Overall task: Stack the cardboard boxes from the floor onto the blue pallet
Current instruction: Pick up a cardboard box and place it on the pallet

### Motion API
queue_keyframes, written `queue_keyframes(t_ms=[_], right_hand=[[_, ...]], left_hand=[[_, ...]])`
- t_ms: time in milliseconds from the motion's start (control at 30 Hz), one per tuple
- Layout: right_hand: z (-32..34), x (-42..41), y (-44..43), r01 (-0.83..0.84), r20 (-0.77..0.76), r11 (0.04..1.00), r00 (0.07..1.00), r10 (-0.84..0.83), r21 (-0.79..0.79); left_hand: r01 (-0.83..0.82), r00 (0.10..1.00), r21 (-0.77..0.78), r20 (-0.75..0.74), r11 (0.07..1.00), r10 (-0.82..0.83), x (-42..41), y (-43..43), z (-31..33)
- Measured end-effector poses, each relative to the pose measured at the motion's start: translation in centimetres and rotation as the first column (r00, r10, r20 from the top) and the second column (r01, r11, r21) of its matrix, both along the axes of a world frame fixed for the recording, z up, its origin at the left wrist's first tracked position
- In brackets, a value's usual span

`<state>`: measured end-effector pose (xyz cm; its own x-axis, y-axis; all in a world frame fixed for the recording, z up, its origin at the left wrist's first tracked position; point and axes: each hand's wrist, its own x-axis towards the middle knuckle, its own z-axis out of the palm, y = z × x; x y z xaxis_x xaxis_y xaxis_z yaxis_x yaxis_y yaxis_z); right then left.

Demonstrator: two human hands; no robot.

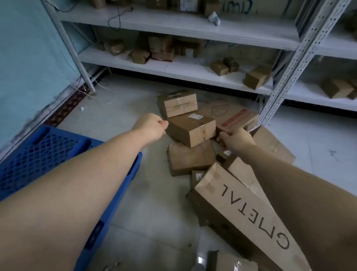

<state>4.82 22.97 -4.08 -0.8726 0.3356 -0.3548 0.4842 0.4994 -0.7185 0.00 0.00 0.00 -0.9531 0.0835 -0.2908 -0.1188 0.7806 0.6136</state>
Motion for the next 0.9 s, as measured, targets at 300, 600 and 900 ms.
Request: queue_keyframes(t_ms=[300, 600, 900], right_hand=[[-3.9, 0.5, 3.2, 0.15, 0.115, 0.989, 0.982, -0.15, 0.007], [-5.7, -4.8, 0.4, 0.28, 0.132, 0.96, 0.951, -0.279, 0.007], [-9.7, -11.8, -3.2, 0.268, 0.232, 0.962, 0.94, -0.249, -0.055]], left_hand=[[0.195, 0.968, 0.001, 0.159, 0.981, -0.192, -3.4, 5.6, -3.7], [0.292, 0.941, -0.033, 0.189, 0.956, -0.281, -10.5, 3.7, -5.5], [0.144, 0.957, -0.101, 0.268, 0.984, -0.113, -17.8, -3.1, -8.5]])
